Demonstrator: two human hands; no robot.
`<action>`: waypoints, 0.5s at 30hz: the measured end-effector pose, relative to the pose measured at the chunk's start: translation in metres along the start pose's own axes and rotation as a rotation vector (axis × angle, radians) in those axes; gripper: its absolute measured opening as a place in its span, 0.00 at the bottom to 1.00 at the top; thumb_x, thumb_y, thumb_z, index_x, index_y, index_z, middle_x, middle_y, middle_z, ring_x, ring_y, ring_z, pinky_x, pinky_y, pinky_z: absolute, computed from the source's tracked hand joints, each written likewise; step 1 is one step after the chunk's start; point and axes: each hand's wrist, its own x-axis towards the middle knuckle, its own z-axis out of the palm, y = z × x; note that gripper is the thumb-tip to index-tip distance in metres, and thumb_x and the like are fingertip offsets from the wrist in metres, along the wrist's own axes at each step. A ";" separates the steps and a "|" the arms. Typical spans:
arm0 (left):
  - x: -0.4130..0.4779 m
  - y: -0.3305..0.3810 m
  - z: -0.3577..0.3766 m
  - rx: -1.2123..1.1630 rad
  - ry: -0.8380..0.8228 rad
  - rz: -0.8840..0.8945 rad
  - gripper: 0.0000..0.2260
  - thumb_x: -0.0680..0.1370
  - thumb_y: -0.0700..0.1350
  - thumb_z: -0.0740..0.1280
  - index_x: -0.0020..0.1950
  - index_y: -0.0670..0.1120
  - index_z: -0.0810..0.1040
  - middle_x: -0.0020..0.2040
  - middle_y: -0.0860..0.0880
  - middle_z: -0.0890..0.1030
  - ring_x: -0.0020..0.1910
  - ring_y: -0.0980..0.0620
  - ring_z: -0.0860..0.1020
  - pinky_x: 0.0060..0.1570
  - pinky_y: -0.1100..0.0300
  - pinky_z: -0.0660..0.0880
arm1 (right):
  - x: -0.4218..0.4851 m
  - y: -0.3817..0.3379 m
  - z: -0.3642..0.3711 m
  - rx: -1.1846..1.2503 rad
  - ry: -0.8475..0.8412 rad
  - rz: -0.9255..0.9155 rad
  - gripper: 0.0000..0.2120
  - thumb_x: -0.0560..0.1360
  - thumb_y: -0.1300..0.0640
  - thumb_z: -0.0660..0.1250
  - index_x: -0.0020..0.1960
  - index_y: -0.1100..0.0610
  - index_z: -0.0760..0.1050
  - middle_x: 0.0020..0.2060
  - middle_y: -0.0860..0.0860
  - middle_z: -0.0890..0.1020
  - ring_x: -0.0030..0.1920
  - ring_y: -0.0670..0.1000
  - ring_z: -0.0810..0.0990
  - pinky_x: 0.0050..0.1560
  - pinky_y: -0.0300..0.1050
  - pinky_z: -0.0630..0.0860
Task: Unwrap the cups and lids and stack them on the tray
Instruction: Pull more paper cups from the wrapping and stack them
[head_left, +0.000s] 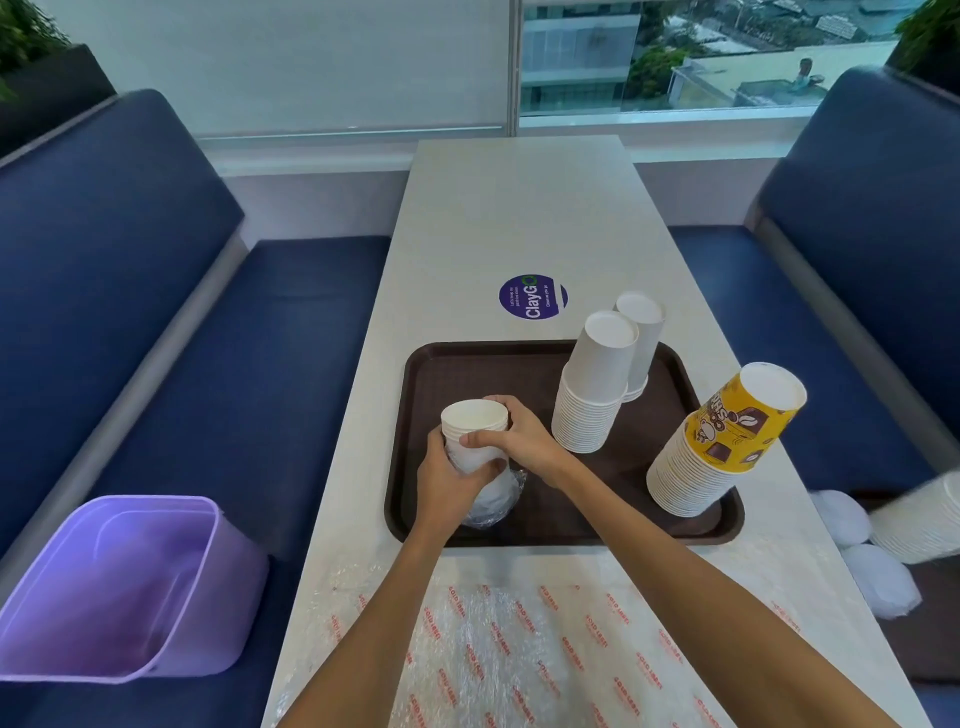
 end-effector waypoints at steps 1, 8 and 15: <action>0.000 0.000 0.000 0.001 0.002 0.003 0.28 0.67 0.41 0.77 0.63 0.43 0.70 0.49 0.50 0.78 0.48 0.53 0.77 0.44 0.67 0.72 | 0.000 0.001 0.001 0.028 -0.001 -0.002 0.30 0.68 0.58 0.76 0.66 0.54 0.66 0.58 0.49 0.74 0.59 0.49 0.73 0.48 0.33 0.73; 0.001 -0.001 0.001 0.009 0.002 0.003 0.28 0.66 0.42 0.78 0.63 0.42 0.71 0.54 0.47 0.80 0.47 0.53 0.77 0.46 0.66 0.73 | -0.001 -0.002 0.005 0.071 0.036 -0.063 0.27 0.70 0.56 0.75 0.63 0.50 0.64 0.59 0.48 0.73 0.60 0.49 0.73 0.50 0.33 0.74; -0.001 0.003 0.004 0.080 0.012 -0.031 0.37 0.68 0.50 0.77 0.72 0.46 0.62 0.68 0.46 0.72 0.66 0.46 0.71 0.65 0.54 0.68 | -0.005 -0.038 0.000 0.052 0.203 -0.203 0.34 0.66 0.56 0.78 0.67 0.55 0.66 0.59 0.48 0.74 0.58 0.46 0.73 0.54 0.35 0.72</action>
